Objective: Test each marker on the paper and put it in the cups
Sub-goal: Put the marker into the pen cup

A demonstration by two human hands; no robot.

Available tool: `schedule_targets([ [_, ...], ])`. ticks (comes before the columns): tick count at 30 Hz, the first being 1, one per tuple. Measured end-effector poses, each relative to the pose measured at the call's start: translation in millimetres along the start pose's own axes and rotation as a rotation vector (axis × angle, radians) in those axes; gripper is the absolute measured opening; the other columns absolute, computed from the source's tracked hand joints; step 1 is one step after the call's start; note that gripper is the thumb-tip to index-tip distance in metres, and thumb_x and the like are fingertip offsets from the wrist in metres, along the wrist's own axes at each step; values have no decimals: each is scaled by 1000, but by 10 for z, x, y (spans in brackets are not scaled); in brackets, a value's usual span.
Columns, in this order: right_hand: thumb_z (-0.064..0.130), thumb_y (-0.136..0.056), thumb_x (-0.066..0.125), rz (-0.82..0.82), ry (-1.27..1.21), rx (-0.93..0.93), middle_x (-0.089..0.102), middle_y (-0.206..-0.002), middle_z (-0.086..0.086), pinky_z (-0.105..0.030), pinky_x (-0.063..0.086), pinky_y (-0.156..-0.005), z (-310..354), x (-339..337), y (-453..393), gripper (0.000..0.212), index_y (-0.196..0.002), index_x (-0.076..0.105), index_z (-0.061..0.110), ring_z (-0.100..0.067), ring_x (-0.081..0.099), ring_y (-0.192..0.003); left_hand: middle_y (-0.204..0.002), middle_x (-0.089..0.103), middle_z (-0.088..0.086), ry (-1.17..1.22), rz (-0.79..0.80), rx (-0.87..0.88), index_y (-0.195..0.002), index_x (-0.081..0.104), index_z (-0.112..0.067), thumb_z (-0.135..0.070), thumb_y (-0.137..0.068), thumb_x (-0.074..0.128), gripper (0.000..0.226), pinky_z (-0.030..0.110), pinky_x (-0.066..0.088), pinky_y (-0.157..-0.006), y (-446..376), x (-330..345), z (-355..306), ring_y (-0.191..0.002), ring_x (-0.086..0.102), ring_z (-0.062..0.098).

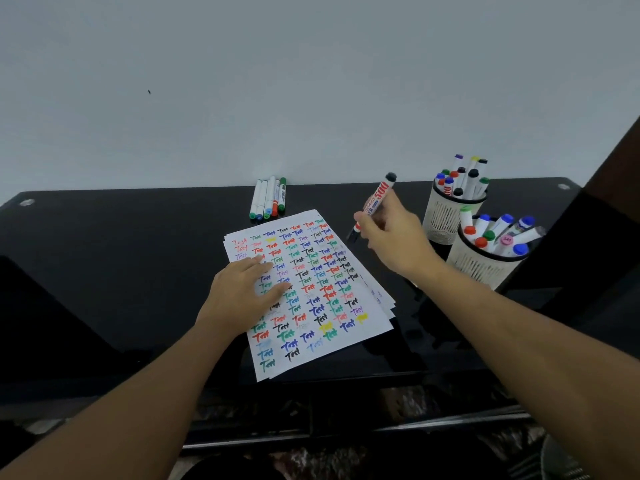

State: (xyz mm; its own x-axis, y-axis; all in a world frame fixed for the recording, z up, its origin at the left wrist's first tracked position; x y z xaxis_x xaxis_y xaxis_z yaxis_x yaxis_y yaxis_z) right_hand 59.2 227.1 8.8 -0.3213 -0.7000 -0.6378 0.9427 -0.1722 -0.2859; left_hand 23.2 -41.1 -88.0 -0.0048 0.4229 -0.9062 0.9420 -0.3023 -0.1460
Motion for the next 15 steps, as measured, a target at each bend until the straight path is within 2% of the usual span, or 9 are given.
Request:
schedule_targets([
  [4, 38, -105, 58, -105, 146, -65, 66, -84, 11, -15, 41, -65, 157, -470, -113, 22, -114, 56, 18, 1, 60, -77, -158, 42, -3, -15, 20, -5, -149, 51, -25, -70, -90, 53, 74, 44, 27, -121, -9, 16, -8, -146, 34, 17],
  [6, 36, -105, 58, -162, 180, -57, 66, -78, 9, -23, 45, -65, 176, -734, -167, 18, -110, 56, 19, -3, 60, -73, -158, 43, -2, -5, 18, -4, -148, 52, -26, -72, -89, 52, 75, 45, 29, -121, -8, 26, 9, -146, 35, 18],
  [7, 35, -105, 58, -190, 181, -44, 69, -79, 5, -30, 49, -69, 162, -867, -194, 18, -111, 57, 17, -9, 63, -75, -157, 44, -2, -2, 12, -4, -147, 52, -25, -73, -88, 53, 76, 44, 29, -121, -6, 27, 17, -145, 36, 18],
  [10, 36, -106, 57, -254, 167, 16, 72, -87, 3, -39, 56, -77, 45, -1235, -237, 23, -118, 58, 16, -18, 69, -81, -157, 44, -2, -7, 10, -5, -147, 53, -25, -74, -87, 53, 78, 42, 29, -120, -2, 31, 20, -145, 37, 17],
  [13, 35, -107, 56, -307, 192, 69, 72, -93, -1, -33, 53, -69, -132, -1518, -246, 26, -123, 57, 15, -12, 66, -79, -157, 44, -2, -11, 7, 0, -147, 53, -25, -77, -85, 52, 81, 42, 28, -120, 5, 26, 7, -145, 37, 17],
  [15, 35, -107, 56, -333, 233, 91, 71, -92, -4, -37, 54, -71, -236, -1645, -257, 26, -121, 57, 14, -14, 64, -79, -157, 44, -3, -11, 11, -2, -147, 53, -26, -78, -84, 52, 82, 42, 27, -121, 4, 29, 12, -146, 36, 17],
])
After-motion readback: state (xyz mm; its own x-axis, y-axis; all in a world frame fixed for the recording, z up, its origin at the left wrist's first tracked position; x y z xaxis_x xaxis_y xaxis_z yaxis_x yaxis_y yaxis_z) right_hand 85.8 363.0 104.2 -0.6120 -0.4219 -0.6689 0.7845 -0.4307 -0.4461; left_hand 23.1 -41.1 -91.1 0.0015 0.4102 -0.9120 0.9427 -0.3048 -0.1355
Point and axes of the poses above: each hand's wrist, its own y-axis away from the middle knuckle, its own x-axis out of the palm, z = x × y, the point moved 9 cm from there along -y, towards the middle knuckle
